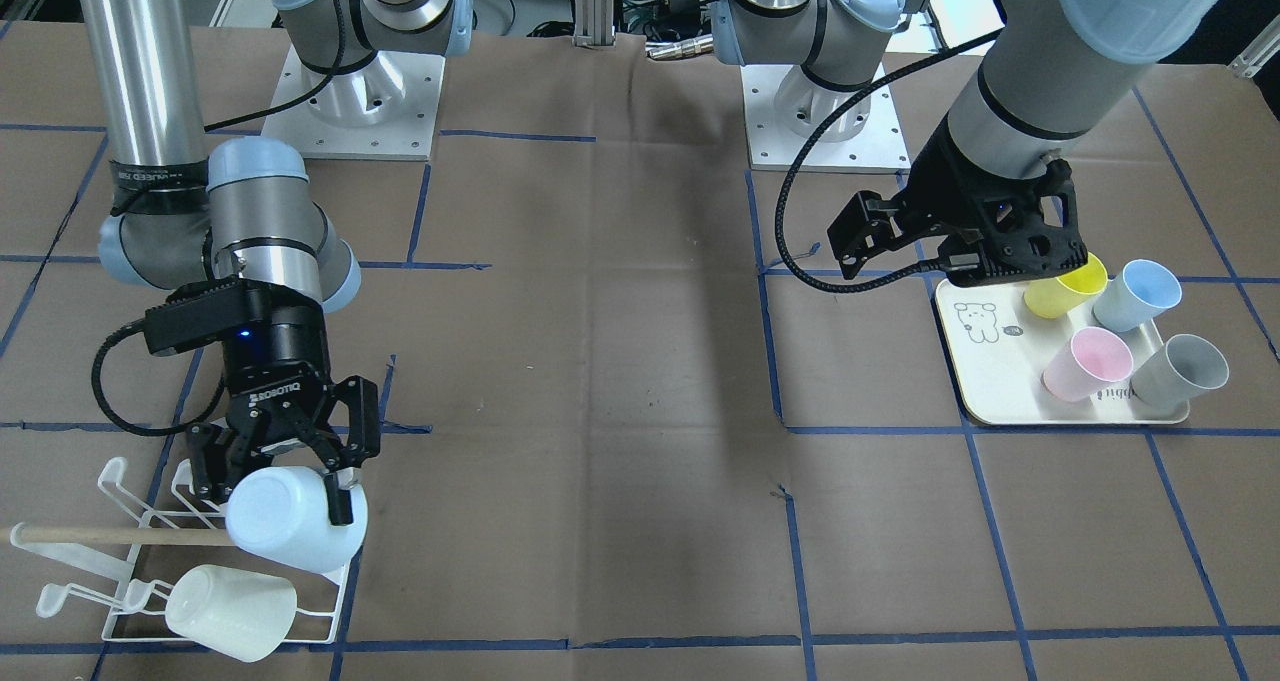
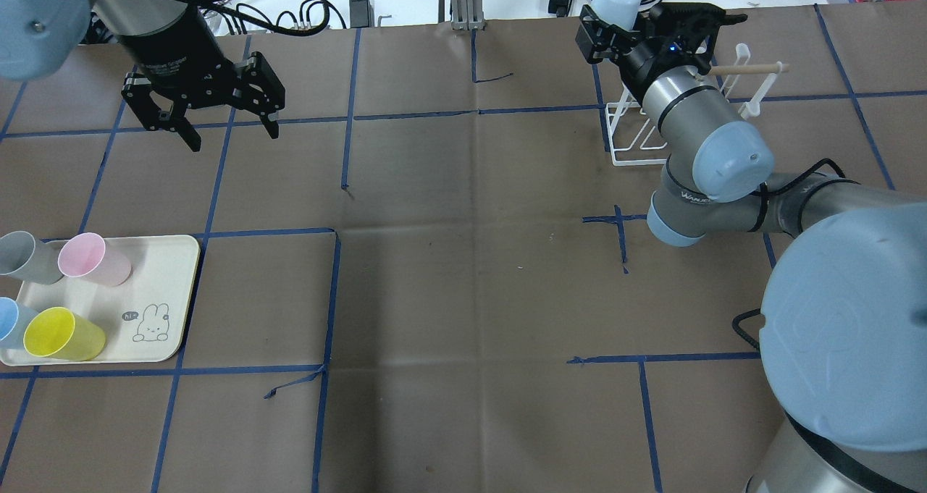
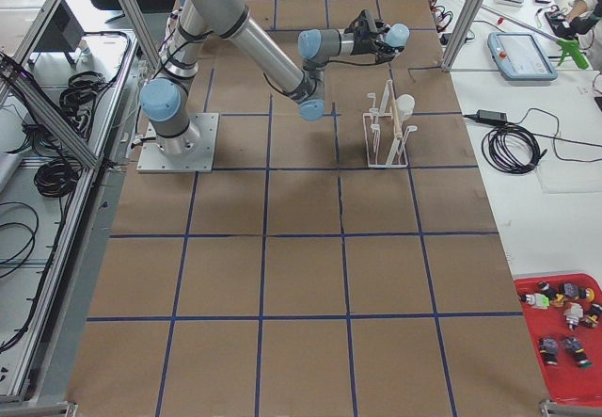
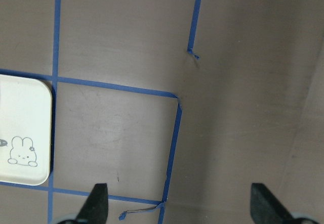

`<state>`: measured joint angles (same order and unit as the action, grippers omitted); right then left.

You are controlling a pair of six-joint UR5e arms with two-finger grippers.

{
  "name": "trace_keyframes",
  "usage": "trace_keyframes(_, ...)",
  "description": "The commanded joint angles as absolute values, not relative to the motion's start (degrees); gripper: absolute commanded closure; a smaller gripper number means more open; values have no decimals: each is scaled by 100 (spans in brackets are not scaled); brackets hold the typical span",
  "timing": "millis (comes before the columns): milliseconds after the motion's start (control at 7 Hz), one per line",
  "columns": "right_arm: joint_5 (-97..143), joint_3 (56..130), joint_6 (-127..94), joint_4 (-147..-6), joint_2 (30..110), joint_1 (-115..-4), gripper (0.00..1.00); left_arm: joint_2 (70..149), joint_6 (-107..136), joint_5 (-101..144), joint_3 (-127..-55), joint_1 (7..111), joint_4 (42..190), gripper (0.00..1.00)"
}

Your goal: Transfer IKEA cup to right arm and place on rack

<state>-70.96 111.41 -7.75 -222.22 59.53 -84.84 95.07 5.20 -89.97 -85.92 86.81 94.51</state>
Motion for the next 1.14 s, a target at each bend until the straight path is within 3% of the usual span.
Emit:
trace_keyframes(0,-7084,11153,-72,-22192,5977,-7896,92,9097,545,-8965,-9175,8684,8934,0)
trace_keyframes(429,-6506,11040,585,-21825,5933,-6982,92,9035,580,-8912,-9106,8692,8815,0)
trace_keyframes(1000,-6223,10566,888,-21788,5548,-6618,92,9088,607,-8824,-9009,8771,8824,0)
